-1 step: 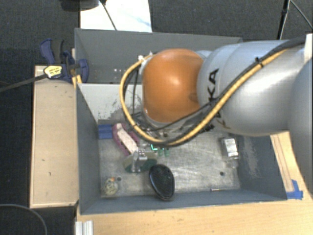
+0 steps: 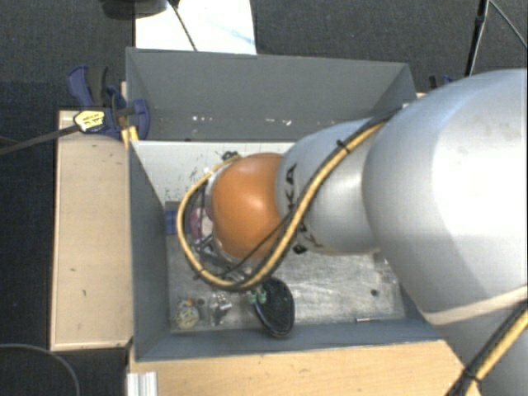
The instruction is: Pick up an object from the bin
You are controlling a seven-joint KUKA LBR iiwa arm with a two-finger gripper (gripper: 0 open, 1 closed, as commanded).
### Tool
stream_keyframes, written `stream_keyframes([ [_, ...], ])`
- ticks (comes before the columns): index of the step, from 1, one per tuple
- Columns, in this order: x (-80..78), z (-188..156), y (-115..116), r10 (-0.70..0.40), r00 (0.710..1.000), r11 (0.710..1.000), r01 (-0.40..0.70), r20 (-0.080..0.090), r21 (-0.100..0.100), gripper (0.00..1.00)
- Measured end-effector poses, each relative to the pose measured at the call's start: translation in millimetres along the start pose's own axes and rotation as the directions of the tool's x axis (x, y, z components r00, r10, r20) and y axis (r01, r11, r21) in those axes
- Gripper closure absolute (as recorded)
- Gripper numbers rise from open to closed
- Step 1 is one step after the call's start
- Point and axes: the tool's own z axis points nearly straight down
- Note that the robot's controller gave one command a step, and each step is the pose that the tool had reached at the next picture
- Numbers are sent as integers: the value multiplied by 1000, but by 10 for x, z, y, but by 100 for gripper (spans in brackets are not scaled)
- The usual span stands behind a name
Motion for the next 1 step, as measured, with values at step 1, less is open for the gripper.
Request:
stream_keyframes([
  [1,248,-64,-725,-79,997,997,79,2,2,0],
])
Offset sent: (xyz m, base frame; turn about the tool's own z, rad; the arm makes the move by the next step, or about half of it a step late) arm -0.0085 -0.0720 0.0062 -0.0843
